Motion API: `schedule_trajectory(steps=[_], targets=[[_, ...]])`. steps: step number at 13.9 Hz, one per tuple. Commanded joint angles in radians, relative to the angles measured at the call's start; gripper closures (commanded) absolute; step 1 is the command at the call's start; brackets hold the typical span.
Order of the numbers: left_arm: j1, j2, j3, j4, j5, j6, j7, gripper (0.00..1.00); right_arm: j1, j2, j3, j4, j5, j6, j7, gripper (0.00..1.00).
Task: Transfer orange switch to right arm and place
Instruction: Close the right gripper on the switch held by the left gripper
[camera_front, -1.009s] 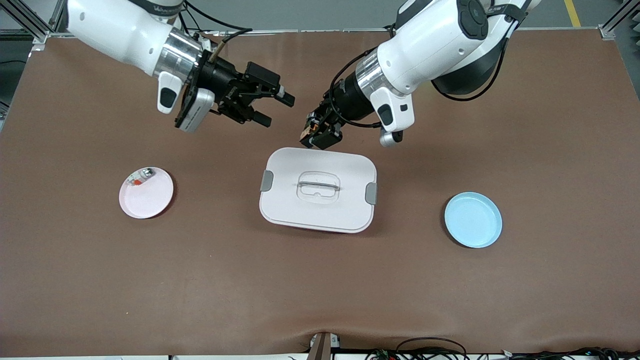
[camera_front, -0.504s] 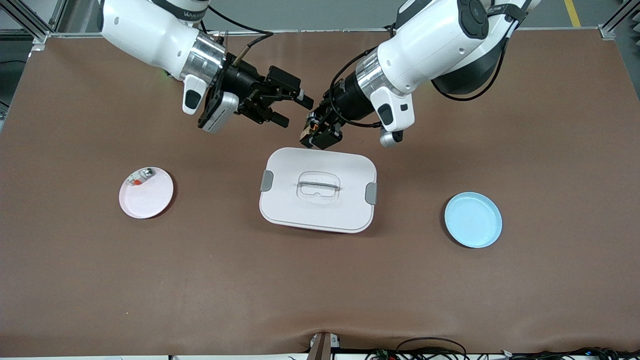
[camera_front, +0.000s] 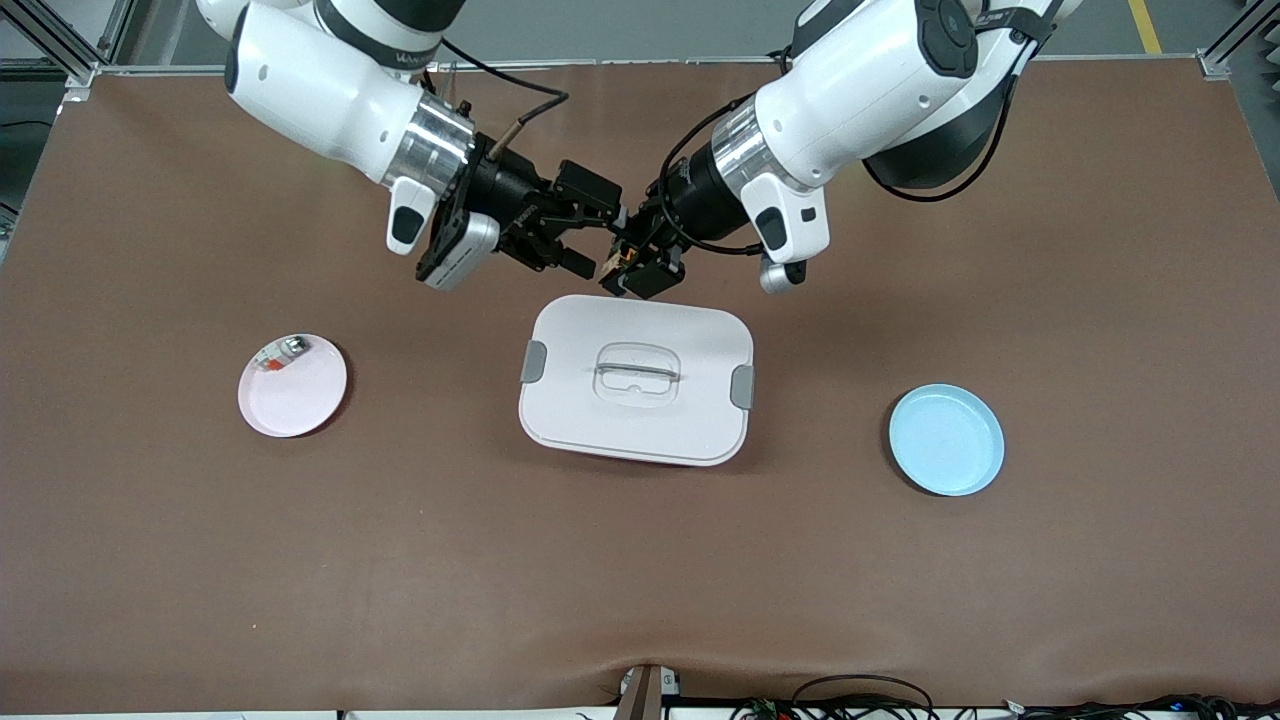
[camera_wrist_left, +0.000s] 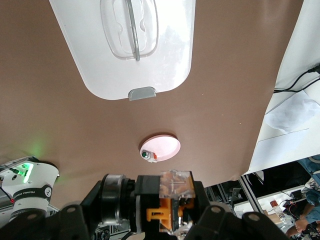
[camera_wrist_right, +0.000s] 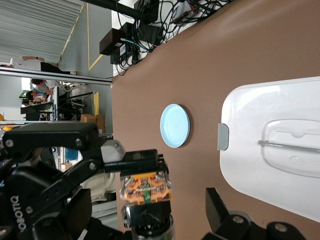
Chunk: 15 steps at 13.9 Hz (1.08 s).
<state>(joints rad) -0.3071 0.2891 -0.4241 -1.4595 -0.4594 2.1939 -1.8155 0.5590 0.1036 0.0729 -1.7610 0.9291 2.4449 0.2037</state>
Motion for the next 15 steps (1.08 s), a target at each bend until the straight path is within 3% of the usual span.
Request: schedule_trajectory(steps=[1, 9, 10, 14, 15], targets=[[-0.006, 0.012, -0.001, 0.025, 0.015, 0.004, -0.030, 0.55, 0.012, 0.037, -0.010, 0.063, 0.008, 0.003, 0.009, 0.00], [-0.006, 0.012, -0.001, 0.025, 0.016, 0.004, -0.028, 0.55, 0.010, 0.090, -0.012, 0.124, -0.110, 0.002, -0.026, 0.00], [-0.006, 0.012, -0.001, 0.025, 0.016, 0.004, -0.028, 0.55, 0.006, 0.090, -0.012, 0.124, -0.119, 0.002, -0.046, 0.03], [-0.007, 0.012, -0.001, 0.025, 0.016, 0.004, -0.028, 0.55, 0.005, 0.090, -0.012, 0.126, -0.121, 0.000, -0.079, 0.34], [-0.007, 0.012, -0.001, 0.025, 0.016, 0.004, -0.028, 0.55, 0.007, 0.090, -0.012, 0.126, -0.122, 0.000, -0.083, 0.49]])
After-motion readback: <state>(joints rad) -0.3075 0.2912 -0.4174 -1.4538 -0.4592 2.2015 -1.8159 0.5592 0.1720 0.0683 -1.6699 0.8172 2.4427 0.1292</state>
